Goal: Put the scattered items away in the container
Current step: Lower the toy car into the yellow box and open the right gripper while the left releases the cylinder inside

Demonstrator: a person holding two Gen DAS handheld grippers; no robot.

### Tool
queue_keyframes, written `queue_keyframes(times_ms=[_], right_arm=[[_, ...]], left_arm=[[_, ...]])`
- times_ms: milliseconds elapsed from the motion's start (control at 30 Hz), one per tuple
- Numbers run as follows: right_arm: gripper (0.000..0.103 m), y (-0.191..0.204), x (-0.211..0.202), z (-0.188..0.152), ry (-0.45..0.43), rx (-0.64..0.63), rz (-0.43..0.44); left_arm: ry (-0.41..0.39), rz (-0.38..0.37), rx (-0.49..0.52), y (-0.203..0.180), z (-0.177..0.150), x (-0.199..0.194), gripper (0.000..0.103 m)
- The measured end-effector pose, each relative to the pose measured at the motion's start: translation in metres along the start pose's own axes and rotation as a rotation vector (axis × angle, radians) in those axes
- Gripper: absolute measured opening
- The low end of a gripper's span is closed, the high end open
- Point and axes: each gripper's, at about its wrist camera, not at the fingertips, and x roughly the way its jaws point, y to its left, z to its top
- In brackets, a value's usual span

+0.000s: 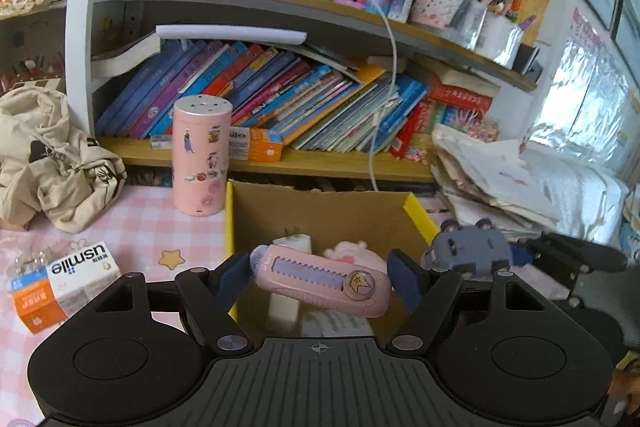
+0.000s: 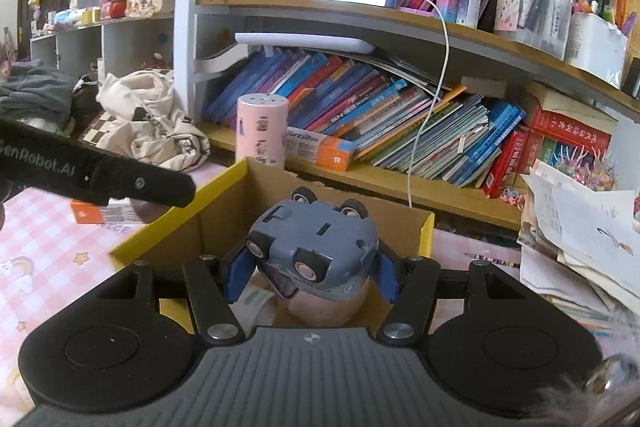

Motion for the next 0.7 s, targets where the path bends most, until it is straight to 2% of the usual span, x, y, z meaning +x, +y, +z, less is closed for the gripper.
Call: queue_keyframes(times_ms=[300,533,700], right_arm=[[0.059,-0.013,0.051,0.006,0.075,-0.045,0.032],[0.059,-0.026,0.091,0.014,0.14,-0.09,0.036],[0.059,-0.024,0.116,0.02,0.193,-0.121,0.084]], left_arm=[[0.07,0.033,0.045,0.005,0.0,0.042,0.075],[0.107,0.048,0.148,0.001,-0.004,0.067,0.075],[0.151,0.043,0.236,-0.007,-0.009,0.084,0.076]])
